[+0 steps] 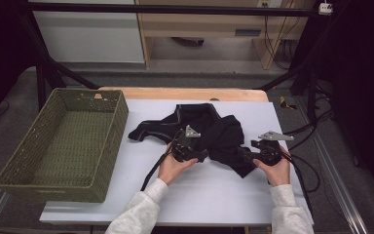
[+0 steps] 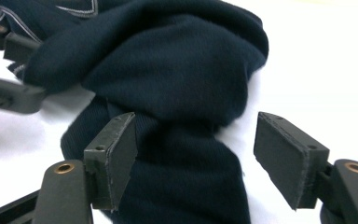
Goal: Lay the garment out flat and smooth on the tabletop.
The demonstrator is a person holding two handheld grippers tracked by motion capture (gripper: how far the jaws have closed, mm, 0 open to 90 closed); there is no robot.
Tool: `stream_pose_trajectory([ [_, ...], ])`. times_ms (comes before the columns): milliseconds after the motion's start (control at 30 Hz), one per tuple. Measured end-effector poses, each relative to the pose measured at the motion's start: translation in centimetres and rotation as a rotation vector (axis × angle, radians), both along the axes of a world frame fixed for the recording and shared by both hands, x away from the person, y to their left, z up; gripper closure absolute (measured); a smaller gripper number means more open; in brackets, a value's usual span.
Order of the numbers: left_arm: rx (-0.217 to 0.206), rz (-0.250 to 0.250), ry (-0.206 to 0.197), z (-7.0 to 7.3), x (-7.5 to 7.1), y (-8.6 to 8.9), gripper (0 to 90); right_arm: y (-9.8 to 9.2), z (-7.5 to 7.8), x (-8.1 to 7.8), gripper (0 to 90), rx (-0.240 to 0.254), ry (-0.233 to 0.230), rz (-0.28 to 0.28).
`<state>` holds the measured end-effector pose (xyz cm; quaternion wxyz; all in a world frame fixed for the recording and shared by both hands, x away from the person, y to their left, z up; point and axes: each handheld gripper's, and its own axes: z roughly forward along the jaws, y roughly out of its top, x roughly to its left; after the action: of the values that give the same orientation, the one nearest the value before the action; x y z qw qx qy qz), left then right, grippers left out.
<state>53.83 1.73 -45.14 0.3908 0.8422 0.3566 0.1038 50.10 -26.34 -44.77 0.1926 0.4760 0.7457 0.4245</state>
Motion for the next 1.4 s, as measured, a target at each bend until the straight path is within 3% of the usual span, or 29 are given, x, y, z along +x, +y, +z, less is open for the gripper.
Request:
stream_pose_trajectory([
  [133, 0.011, 0.012, -0.002, 0.1, 0.6, -1.0, 54.1, -0.2, -0.3, -0.2, 29.1, -0.012, 0.012, 0.007],
  [300, 0.012, 0.005, 0.06, 0.4, 1.1, -0.8, 81.1, 0.0, -0.3, -0.2, 29.1, -0.012, 0.019, 0.02],
  [433, 0.052, 0.002, 0.045, 1.7, 0.3, 0.0, 84.8, -0.1, 0.3, -0.3, 29.0, 0.009, 0.004, 0.027],
  [633, 0.003, -0.058, -0.017, 5.0, -2.5, 4.2, 85.3, -0.1, 1.9, -0.8, 28.3, 0.061, -0.031, 0.039],
  [767, -0.022, -0.1, -0.033, 5.9, -5.4, 7.7, 85.3, 0.6, 2.9, -1.1, 28.0, 0.097, -0.053, 0.067],
  [900, -0.029, -0.122, -0.021, 5.2, -7.8, 10.4, 85.3, 1.7, 3.3, -1.2, 27.6, 0.105, -0.059, 0.096],
  [1033, -0.005, -0.139, -0.012, 4.0, -10.1, 12.4, 85.2, 3.0, 3.3, -0.7, 27.6, 0.096, -0.046, 0.12],
  [1167, 0.034, -0.151, 0.008, 2.4, -12.3, 14.0, 85.1, 4.4, 3.1, 0.0, 27.8, 0.099, -0.032, 0.132],
  [1400, 0.116, -0.151, 0.033, -0.4, -14.2, 16.0, 84.9, 6.8, 2.3, 1.8, 28.1, 0.101, 0.021, 0.132],
])
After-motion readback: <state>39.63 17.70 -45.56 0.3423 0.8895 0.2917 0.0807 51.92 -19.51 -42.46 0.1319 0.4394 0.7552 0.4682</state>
